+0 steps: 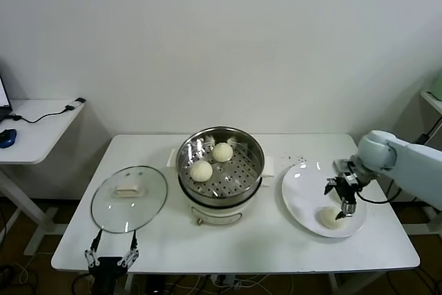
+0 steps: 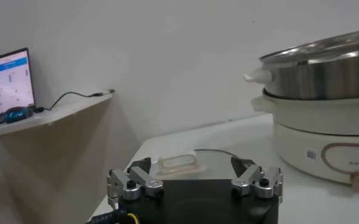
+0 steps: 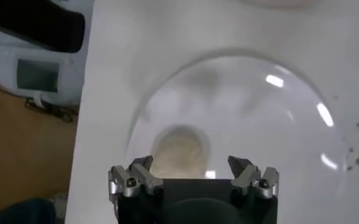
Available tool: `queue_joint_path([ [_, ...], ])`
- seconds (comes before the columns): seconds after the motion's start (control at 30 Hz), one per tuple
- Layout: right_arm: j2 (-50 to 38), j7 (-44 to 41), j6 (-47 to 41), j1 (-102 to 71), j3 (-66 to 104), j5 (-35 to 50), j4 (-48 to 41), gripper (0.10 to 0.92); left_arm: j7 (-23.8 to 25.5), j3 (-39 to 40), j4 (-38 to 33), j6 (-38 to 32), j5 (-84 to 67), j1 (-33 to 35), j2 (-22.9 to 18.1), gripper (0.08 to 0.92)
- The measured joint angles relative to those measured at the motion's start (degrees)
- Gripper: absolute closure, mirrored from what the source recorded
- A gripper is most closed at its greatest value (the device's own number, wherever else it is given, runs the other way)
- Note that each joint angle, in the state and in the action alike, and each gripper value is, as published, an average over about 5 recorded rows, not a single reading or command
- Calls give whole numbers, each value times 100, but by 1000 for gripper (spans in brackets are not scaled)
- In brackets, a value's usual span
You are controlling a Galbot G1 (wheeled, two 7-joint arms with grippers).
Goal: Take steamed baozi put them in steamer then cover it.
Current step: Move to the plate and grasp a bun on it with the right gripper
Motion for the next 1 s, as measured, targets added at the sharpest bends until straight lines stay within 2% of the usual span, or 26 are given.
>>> queue_joint_path([
  [0.5,285,20,29,-682,547,-464,-428,205,-3,-14,78,-55,53,48,-16,177],
  [1.0,487,-68,139,-754,655,-536,-647,337,-8,-9,87,-66,65,44,-31,177],
])
